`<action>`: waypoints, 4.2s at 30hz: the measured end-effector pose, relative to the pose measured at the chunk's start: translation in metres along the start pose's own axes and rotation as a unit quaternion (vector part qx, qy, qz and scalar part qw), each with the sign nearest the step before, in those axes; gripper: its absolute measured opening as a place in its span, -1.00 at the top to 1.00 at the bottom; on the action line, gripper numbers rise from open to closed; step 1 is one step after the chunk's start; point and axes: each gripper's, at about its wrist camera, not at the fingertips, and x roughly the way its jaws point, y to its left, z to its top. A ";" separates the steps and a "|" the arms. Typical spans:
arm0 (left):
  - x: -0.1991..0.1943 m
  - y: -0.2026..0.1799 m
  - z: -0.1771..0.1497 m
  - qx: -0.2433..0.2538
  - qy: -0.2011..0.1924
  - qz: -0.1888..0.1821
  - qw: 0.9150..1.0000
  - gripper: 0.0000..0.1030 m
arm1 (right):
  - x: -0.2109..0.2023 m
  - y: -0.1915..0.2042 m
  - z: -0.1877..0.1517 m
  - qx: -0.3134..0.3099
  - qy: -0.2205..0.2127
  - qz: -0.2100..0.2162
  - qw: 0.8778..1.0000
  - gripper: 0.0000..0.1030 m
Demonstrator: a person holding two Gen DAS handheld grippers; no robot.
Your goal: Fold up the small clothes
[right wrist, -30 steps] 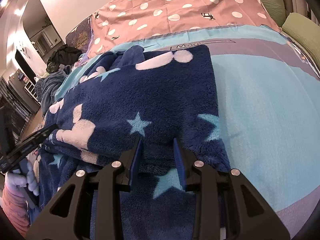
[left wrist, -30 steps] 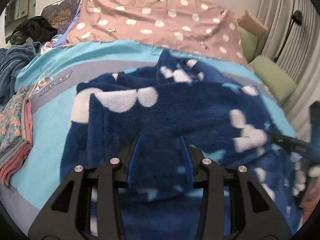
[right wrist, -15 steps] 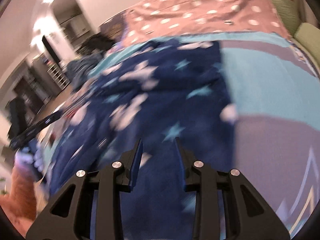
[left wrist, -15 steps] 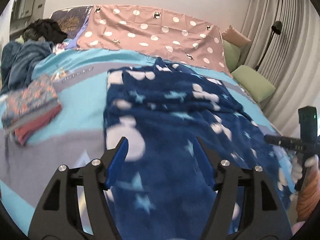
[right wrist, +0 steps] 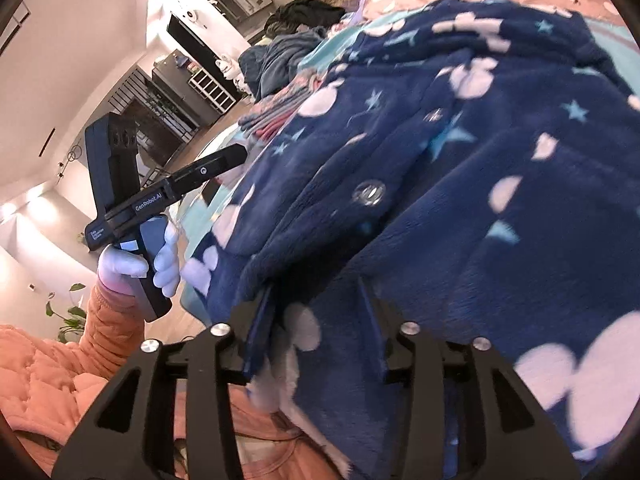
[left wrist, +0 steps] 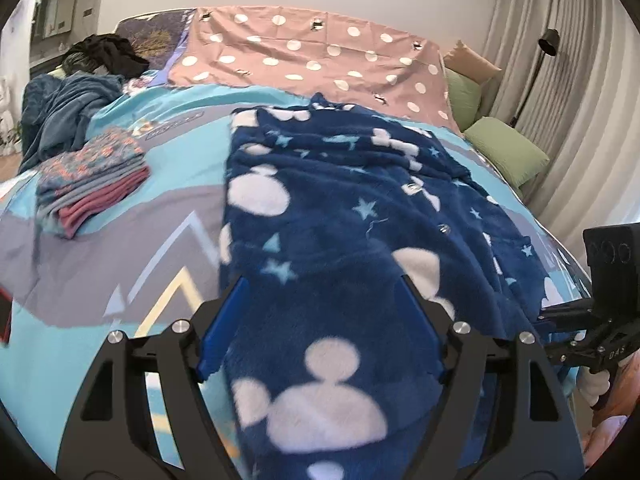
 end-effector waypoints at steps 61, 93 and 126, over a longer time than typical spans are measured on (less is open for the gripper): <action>-0.028 0.024 -0.079 -0.044 0.079 -0.011 0.996 -0.45 | -0.075 0.016 -0.071 -0.030 -0.077 -0.189 0.979 0.20; -0.031 0.024 -0.082 -0.066 0.064 -0.006 0.996 -0.50 | 0.016 0.061 -0.081 -0.351 -0.013 -0.276 0.895 0.57; -0.041 0.022 -0.094 -0.092 0.083 -0.056 0.991 -0.26 | -0.117 -0.070 -0.104 0.192 -0.143 -0.079 0.968 -0.12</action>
